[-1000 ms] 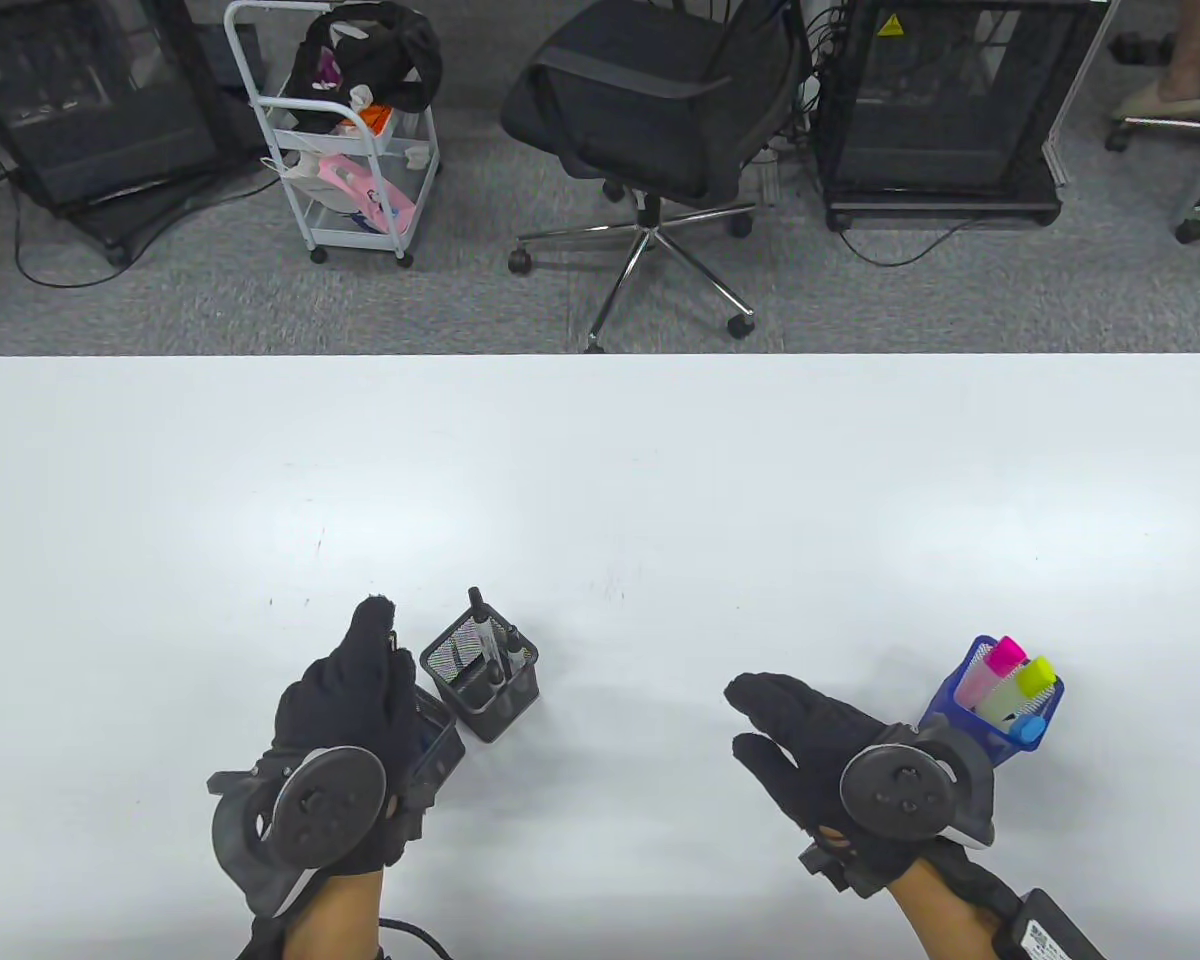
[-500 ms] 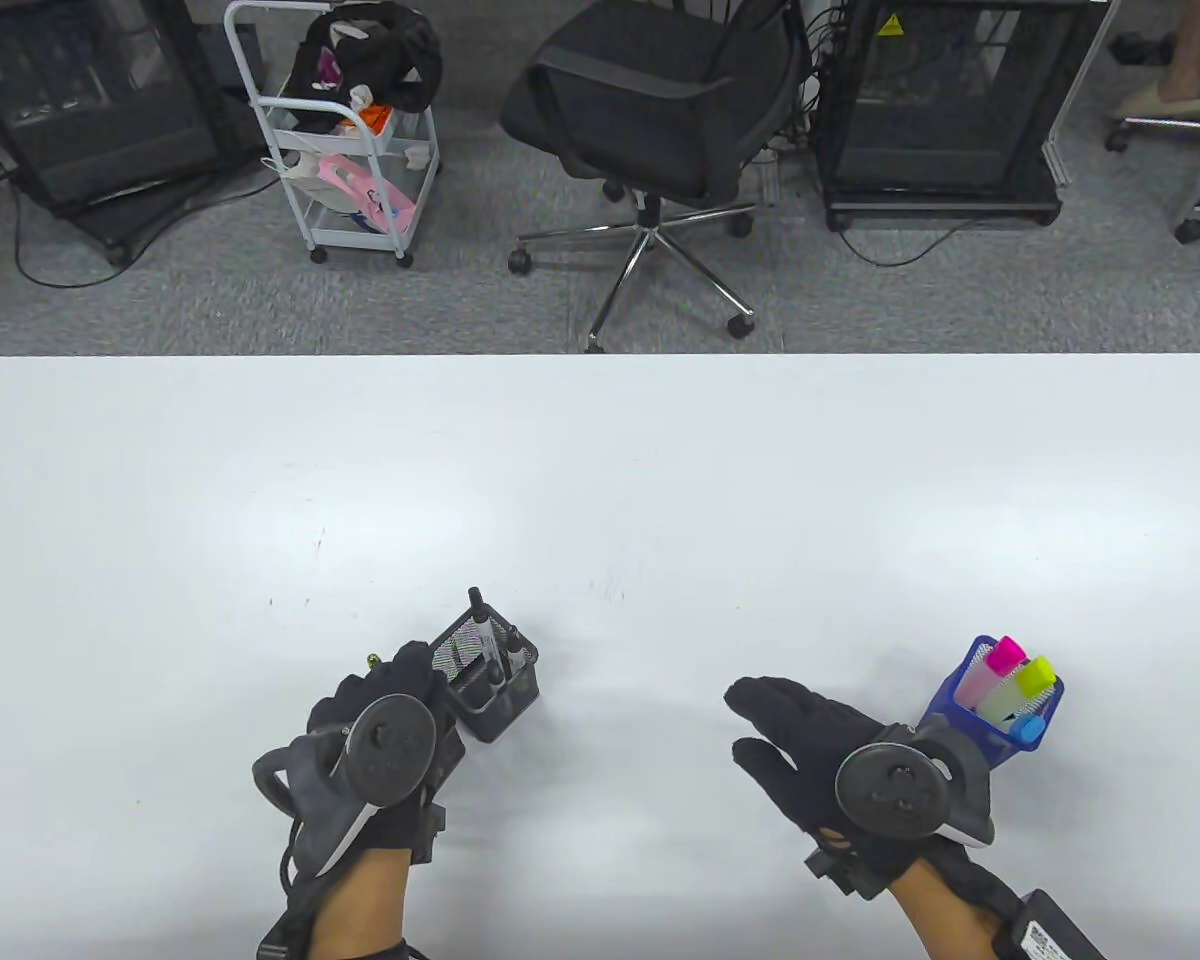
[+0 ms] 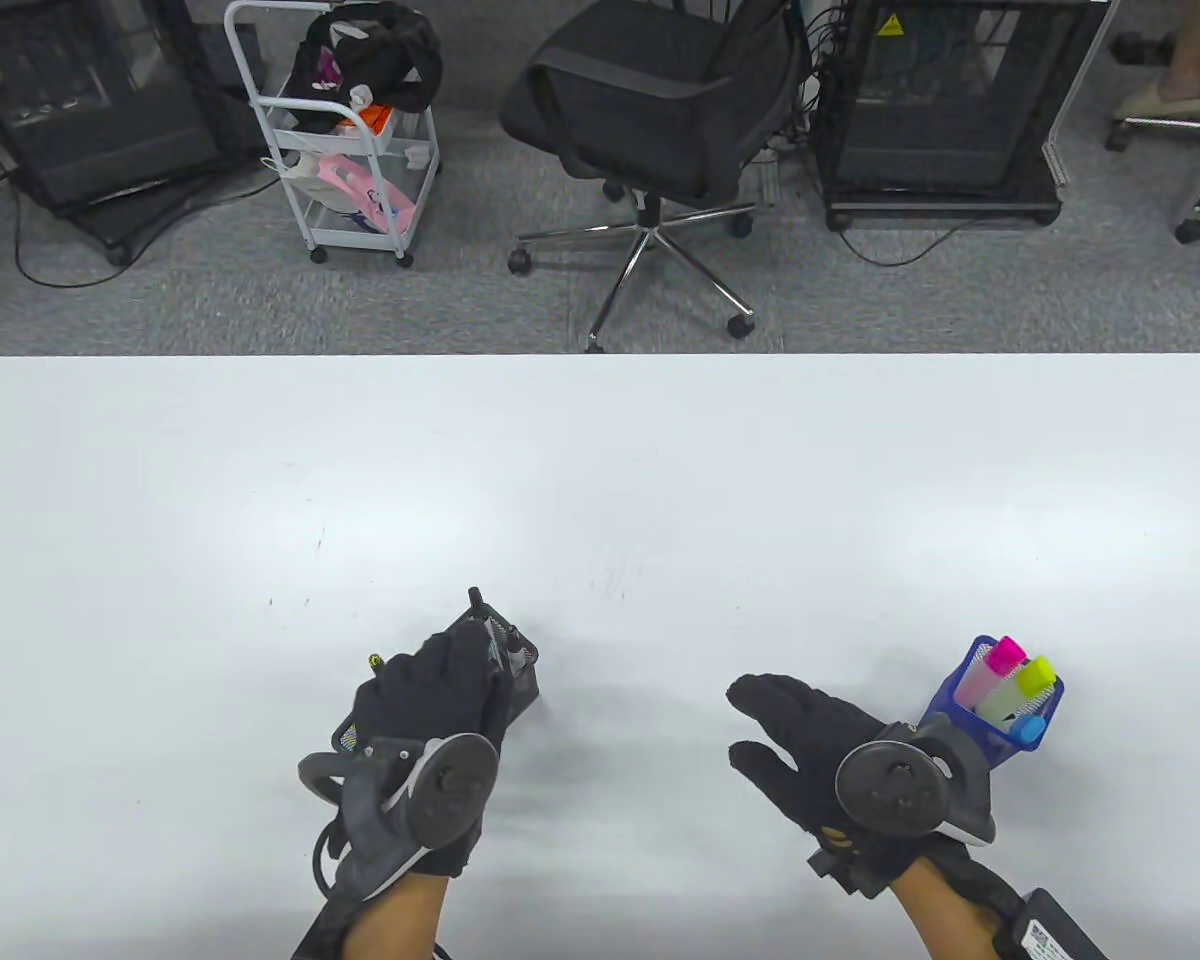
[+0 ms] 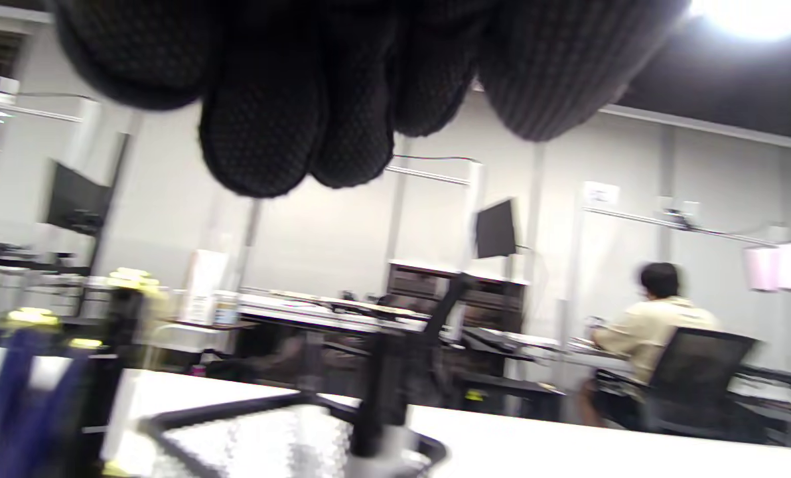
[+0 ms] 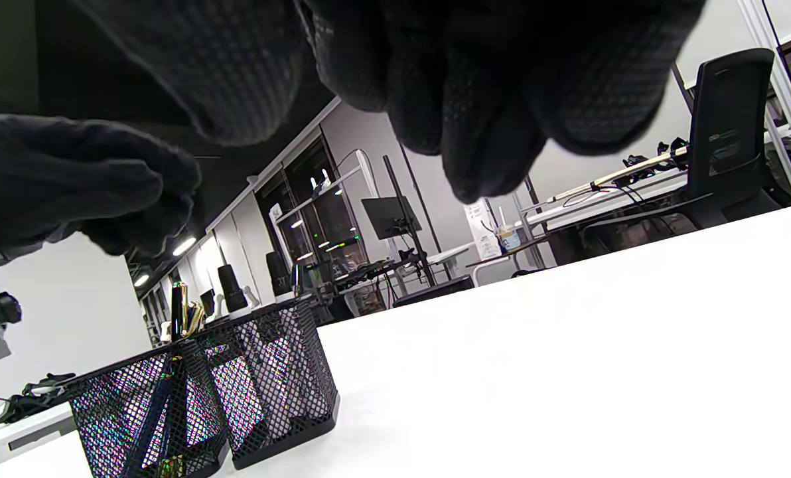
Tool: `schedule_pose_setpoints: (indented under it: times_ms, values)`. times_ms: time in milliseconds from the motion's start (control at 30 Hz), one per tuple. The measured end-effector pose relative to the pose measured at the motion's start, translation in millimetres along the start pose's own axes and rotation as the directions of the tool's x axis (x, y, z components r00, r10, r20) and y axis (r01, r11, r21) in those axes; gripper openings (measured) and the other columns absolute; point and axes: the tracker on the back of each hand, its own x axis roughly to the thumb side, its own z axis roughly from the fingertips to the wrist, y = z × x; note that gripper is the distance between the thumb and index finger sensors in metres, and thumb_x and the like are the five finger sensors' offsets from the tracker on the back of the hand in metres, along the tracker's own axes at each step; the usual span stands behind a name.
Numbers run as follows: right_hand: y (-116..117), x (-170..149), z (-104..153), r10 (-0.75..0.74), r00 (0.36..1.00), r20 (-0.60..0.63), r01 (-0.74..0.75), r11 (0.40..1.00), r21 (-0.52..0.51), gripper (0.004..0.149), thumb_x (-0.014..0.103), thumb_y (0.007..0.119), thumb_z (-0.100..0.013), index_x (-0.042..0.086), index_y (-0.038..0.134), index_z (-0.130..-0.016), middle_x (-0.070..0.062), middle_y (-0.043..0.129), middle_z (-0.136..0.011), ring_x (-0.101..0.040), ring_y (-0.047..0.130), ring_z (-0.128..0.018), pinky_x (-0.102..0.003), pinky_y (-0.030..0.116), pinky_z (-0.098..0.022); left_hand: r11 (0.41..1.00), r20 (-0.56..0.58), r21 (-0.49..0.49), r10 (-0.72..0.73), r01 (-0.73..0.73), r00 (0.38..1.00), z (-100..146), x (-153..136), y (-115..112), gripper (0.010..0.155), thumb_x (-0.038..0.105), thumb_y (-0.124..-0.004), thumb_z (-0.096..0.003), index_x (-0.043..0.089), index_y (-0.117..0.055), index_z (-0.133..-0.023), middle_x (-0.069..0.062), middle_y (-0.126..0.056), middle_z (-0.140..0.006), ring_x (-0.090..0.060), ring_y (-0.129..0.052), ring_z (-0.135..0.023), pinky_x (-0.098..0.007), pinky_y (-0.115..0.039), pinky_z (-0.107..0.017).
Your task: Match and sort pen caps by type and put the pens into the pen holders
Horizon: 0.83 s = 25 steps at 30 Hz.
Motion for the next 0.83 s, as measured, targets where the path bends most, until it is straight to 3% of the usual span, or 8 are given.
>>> schedule_pose_setpoints:
  times_ms: [167, 333, 533, 833]
  values:
    - [1.3, 5.6, 0.3, 0.032, 0.999, 0.034, -0.032, 0.999, 0.000, 0.068, 0.049, 0.087, -0.040, 0.012, 0.068, -0.095, -0.021, 0.081, -0.089, -0.036, 0.098, -0.073, -0.050, 0.086, -0.054, 0.976, 0.230, -0.133, 0.198, -0.171, 0.953, 0.4, 35.4, -25.2, 0.066, 0.049, -0.081, -0.0459, 0.020, -0.070, -0.104, -0.017, -0.084, -0.100, -0.040, -0.093, -0.082, -0.068, -0.071, -0.061]
    - [7.2, 8.9, 0.2, 0.089, 0.993, 0.074, -0.092, 0.995, 0.043, 0.075, 0.052, 0.088, -0.039, 0.013, 0.063, -0.098, -0.021, 0.075, -0.095, -0.039, 0.091, -0.083, -0.054, 0.081, -0.059, 0.950, 0.311, -0.265, 0.248, -0.167, 0.918, 1.0, 54.5, -49.2, 0.074, 0.054, -0.080, -0.0446, 0.020, -0.063, -0.107, -0.016, -0.078, -0.105, -0.041, -0.088, -0.090, -0.069, -0.067, -0.065]
    - [15.0, 12.6, -1.2, 0.134, 0.985, 0.112, -0.146, 0.984, 0.101, 0.078, 0.054, 0.087, -0.039, 0.014, 0.060, -0.100, -0.021, 0.070, -0.099, -0.041, 0.085, -0.088, -0.057, 0.078, -0.061, 0.932, 0.354, -0.331, 0.265, -0.145, 0.897, 0.0, 62.9, -64.7, 0.076, 0.056, -0.081, -0.0438, 0.020, -0.061, -0.108, -0.016, -0.075, -0.107, -0.042, -0.085, -0.094, -0.070, -0.065, -0.066]
    - [17.9, 14.8, -0.5, 0.133, 0.985, 0.107, -0.145, 0.983, 0.116, 0.077, 0.053, 0.087, -0.039, 0.014, 0.061, -0.100, -0.021, 0.071, -0.099, -0.041, 0.086, -0.087, -0.057, 0.078, -0.061, 0.930, 0.358, -0.339, 0.267, -0.142, 0.895, 2.1, 64.0, -66.5, 0.076, 0.056, -0.080, -0.0438, 0.020, -0.061, -0.108, -0.016, -0.075, -0.107, -0.042, -0.085, -0.094, -0.070, -0.065, -0.065]
